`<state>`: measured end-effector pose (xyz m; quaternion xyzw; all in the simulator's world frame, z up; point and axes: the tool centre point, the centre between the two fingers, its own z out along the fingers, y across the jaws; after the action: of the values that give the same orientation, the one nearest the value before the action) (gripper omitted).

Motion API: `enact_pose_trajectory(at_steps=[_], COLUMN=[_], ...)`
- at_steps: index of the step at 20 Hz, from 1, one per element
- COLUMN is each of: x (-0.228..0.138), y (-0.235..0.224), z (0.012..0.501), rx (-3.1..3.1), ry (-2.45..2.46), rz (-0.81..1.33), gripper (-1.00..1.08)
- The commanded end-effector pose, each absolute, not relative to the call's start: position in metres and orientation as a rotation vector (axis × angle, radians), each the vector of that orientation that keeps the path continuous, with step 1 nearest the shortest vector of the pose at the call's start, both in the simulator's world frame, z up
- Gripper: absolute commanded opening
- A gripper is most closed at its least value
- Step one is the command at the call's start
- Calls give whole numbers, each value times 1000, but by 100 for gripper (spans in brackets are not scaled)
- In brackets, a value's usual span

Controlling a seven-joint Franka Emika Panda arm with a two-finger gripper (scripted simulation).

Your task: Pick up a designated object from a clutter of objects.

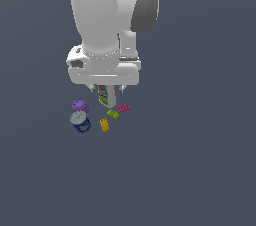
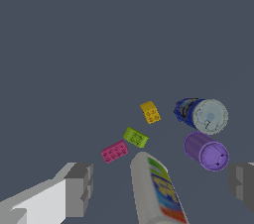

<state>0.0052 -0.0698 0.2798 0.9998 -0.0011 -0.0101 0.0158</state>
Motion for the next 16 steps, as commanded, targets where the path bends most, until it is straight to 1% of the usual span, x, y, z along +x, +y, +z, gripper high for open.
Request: enact_pose_trajectory(at_steps=[1,8,16], x=[9,18,14], y=[-83,-139,-197], z=[266,209,151], rx=[3117,3138,3143], ry=[7,49,84], rz=[-31,-18,-4], gripper=[100,100,100])
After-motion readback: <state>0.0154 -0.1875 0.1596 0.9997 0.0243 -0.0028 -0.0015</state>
